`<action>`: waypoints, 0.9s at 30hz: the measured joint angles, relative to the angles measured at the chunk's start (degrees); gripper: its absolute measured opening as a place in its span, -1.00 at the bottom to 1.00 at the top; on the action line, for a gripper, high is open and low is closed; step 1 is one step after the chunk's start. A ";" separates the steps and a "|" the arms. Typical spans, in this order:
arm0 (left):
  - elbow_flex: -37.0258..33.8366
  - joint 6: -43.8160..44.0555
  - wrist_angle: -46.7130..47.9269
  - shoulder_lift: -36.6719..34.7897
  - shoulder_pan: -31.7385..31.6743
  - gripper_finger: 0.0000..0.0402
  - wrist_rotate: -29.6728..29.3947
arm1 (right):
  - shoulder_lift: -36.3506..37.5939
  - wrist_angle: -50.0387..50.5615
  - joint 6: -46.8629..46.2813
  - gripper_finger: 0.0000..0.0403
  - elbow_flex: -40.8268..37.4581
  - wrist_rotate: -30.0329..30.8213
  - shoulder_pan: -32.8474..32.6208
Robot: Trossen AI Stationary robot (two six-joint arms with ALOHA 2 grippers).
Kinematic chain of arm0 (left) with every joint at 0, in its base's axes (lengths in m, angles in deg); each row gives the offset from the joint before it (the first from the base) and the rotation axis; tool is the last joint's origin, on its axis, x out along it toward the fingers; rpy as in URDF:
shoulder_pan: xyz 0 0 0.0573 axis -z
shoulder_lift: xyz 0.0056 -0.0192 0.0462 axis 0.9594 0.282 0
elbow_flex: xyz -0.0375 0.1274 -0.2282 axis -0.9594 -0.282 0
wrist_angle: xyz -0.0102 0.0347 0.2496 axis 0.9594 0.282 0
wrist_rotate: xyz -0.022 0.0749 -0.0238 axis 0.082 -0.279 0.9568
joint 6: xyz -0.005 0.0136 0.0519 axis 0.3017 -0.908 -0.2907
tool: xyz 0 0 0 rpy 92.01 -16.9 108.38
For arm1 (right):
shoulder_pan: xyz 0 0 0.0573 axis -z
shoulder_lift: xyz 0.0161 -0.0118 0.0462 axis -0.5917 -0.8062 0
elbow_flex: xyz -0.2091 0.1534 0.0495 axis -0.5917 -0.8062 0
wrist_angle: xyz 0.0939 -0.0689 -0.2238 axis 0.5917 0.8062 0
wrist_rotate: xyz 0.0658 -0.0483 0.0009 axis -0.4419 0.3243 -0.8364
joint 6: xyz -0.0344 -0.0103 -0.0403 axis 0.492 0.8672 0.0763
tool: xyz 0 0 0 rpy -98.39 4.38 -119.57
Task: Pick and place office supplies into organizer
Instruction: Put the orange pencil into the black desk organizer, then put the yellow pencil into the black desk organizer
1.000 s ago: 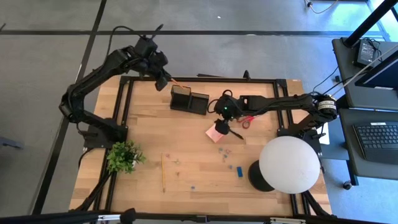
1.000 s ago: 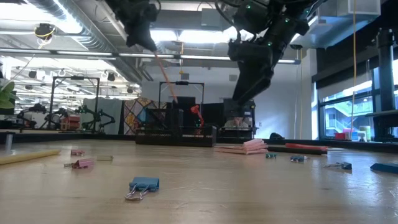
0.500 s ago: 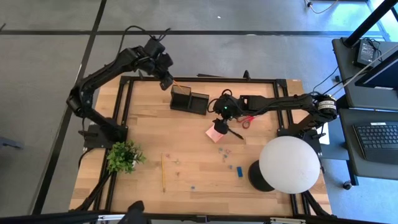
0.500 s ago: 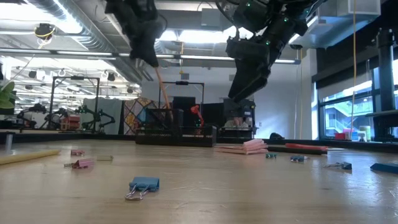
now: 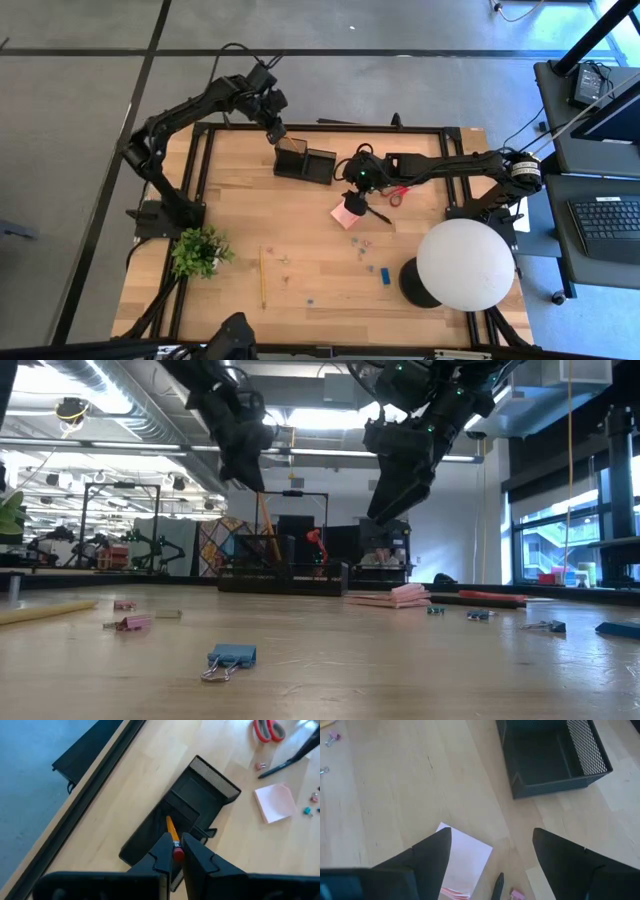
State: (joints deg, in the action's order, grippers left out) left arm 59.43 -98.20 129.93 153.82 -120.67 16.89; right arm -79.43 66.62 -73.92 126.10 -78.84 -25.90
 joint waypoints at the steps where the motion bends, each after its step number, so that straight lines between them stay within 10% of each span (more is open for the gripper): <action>1: 0.00 -0.01 0.04 0.37 -0.03 -0.90 -0.02 | 0.00 0.00 0.01 0.41 0.00 0.00 -0.01; 27: 0.00 0.90 6.69 0.81 -0.52 -0.45 -1.38 | -0.04 0.04 1.70 0.41 0.00 0.00 -0.01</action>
State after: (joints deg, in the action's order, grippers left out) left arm 59.43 -97.30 136.62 154.63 -121.19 15.52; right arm -79.47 66.67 -72.21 126.10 -78.84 -25.90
